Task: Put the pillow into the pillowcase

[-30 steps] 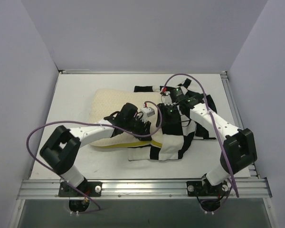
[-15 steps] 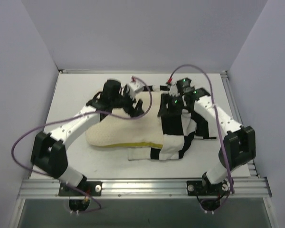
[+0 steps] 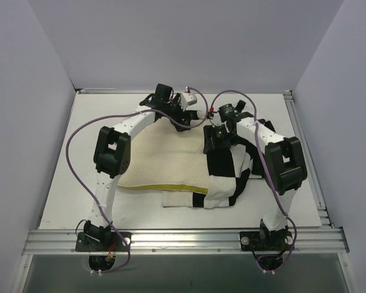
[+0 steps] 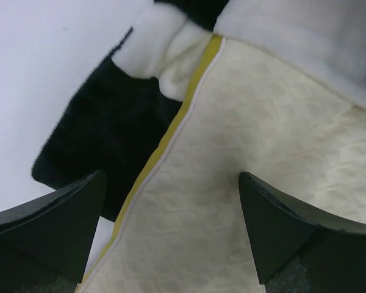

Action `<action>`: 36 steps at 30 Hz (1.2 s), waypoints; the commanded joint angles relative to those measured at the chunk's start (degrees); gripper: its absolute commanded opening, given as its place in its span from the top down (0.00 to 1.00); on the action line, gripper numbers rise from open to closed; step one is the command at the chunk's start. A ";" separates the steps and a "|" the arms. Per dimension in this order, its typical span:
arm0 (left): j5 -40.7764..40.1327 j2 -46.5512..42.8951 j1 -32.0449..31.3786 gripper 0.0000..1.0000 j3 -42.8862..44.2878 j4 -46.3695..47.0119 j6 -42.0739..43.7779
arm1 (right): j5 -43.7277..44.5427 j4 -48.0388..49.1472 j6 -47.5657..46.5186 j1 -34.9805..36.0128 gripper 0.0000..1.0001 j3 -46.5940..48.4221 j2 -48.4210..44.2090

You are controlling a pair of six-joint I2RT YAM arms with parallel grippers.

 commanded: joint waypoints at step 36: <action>13.07 -25.20 -6.67 1.00 -27.46 -9.90 42.57 | -6.22 -17.40 -20.81 0.32 0.70 33.98 19.04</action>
